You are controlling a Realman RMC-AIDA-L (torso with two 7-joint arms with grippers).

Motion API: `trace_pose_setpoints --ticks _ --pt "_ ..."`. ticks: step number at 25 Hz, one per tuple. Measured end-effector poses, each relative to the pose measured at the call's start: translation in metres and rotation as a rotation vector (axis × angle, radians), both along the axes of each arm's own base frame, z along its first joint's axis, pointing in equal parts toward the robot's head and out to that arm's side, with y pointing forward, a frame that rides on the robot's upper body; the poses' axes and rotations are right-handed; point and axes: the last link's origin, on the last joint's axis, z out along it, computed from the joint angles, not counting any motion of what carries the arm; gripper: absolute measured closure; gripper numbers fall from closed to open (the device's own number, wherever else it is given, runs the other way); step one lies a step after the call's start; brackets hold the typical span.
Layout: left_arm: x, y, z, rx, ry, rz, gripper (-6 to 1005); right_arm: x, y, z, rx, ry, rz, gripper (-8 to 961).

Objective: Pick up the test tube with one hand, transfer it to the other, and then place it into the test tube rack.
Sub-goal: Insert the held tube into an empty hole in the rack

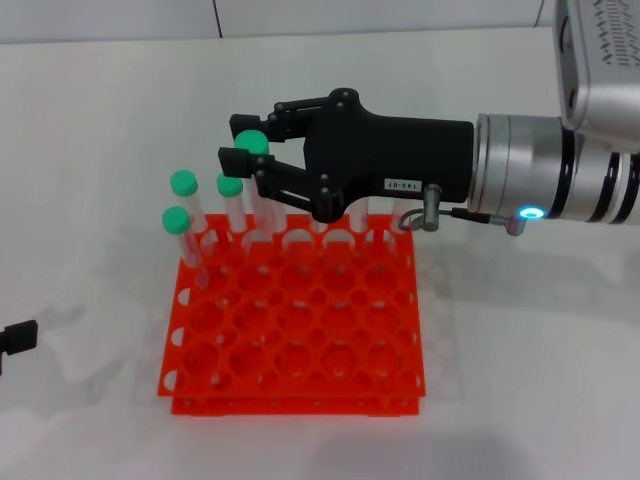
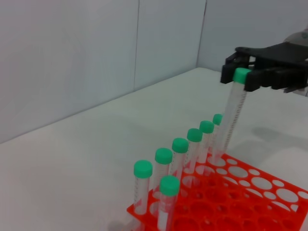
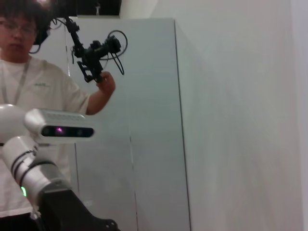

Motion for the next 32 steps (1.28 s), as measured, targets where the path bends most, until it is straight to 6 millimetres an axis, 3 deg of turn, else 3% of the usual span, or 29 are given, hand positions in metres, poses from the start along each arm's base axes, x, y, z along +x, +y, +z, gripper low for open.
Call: trace_pose_setpoints --ticks 14,24,32 --pt "0.006 0.011 -0.002 -0.045 0.022 0.023 115 -0.004 0.0 -0.033 0.045 -0.043 -0.084 680" --pt "0.012 0.011 -0.01 -0.107 0.088 0.067 115 -0.002 0.0 -0.033 0.038 -0.033 -0.11 669" --pt "0.001 0.006 -0.015 -0.062 0.09 0.097 115 -0.002 -0.001 -0.033 0.032 -0.024 -0.11 661"
